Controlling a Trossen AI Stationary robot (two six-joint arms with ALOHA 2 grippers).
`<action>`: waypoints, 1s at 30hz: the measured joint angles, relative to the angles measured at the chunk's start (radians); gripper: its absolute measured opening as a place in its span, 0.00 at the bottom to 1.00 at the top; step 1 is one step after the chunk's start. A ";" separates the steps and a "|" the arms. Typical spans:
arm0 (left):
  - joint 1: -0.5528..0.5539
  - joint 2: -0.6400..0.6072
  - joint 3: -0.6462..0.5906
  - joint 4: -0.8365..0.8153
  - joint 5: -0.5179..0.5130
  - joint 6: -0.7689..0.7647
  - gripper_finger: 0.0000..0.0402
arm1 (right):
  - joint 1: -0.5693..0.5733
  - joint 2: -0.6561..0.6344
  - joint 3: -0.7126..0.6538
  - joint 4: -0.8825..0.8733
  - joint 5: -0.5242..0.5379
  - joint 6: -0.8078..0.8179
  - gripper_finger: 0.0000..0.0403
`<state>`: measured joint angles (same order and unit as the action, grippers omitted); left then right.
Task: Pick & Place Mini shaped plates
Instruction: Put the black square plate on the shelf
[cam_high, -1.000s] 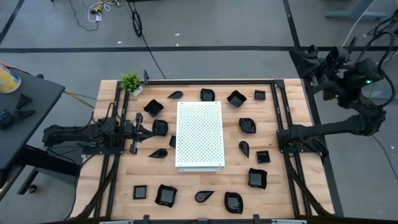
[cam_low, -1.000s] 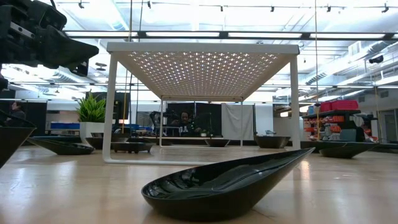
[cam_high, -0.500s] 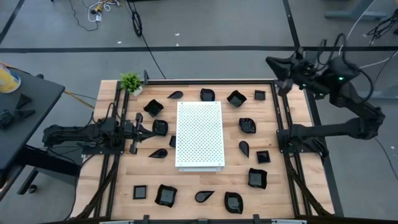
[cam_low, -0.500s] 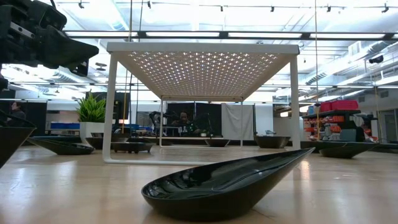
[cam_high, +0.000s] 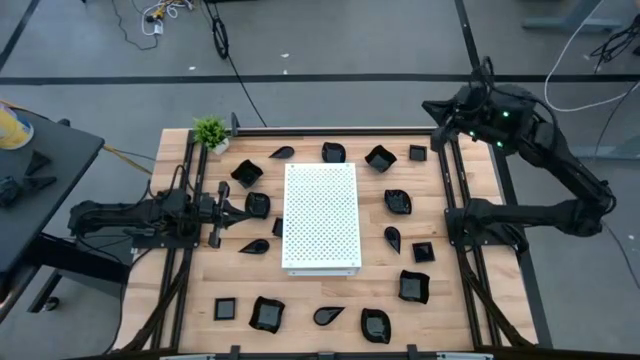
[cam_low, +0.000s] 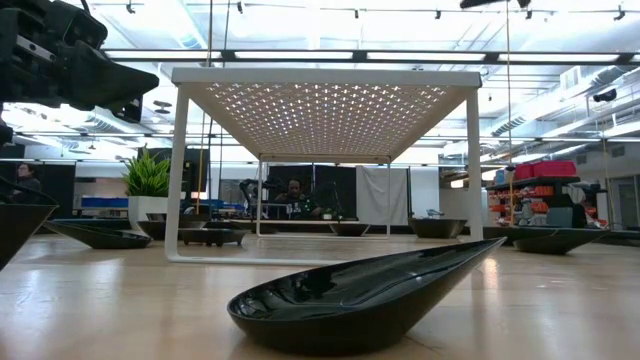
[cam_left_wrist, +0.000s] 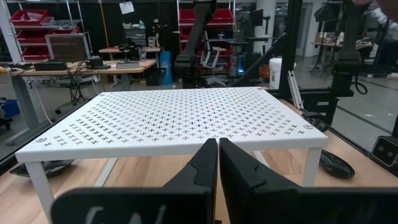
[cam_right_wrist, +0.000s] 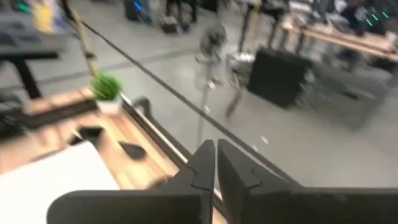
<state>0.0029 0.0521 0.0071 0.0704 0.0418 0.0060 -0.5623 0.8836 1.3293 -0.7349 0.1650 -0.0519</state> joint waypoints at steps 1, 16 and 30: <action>0.000 0.000 0.000 0.000 0.000 0.000 0.05 | -0.021 0.004 0.000 -0.019 0.000 -0.002 0.05; 0.000 0.000 0.000 0.000 0.000 0.000 0.05 | -0.212 0.087 -0.079 -0.189 0.001 -0.035 0.05; 0.000 0.000 0.000 0.000 0.000 0.000 0.05 | -0.211 0.137 -0.102 -0.323 0.000 0.023 0.05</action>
<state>0.0029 0.0525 0.0067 0.0708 0.0421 0.0062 -0.7731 1.0206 1.2270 -1.0576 0.1654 -0.0285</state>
